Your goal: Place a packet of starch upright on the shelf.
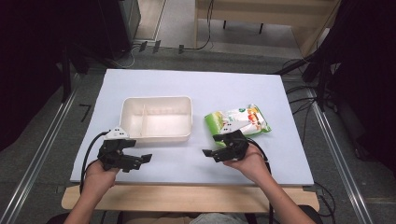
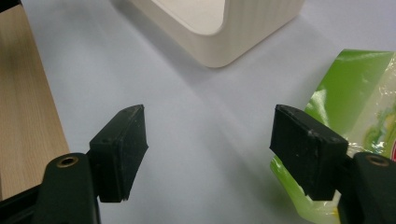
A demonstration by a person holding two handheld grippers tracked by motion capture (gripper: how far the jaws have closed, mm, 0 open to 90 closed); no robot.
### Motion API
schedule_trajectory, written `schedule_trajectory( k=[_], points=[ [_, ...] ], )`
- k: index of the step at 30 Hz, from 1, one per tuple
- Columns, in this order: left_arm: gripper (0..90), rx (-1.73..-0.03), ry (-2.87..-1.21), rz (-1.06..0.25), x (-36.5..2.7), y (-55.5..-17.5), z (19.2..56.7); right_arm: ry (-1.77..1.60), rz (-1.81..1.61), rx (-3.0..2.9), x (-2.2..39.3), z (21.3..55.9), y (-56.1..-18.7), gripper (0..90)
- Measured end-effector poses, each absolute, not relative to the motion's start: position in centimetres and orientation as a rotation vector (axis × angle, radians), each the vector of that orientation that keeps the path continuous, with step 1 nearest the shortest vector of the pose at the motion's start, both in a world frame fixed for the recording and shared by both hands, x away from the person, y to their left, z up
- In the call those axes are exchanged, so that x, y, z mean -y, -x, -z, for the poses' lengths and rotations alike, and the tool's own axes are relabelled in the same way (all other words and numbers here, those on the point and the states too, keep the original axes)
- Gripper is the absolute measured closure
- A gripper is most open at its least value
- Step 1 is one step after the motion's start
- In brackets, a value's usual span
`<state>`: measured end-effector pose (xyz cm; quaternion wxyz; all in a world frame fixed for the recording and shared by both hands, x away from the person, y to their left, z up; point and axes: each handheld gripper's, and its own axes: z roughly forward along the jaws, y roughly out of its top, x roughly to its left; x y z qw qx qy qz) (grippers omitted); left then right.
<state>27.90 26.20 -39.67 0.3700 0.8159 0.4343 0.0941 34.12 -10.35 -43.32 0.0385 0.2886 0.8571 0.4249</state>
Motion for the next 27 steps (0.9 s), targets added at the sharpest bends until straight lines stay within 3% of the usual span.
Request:
schedule_trajectory(
  k=[27],
  points=[
    [14.7, -1.106, -2.092, -0.239, -26.15, -27.89, 39.66, -0.901, -1.291, -2.619, 10.89, 43.13, -34.29, 38.2]
  ],
)
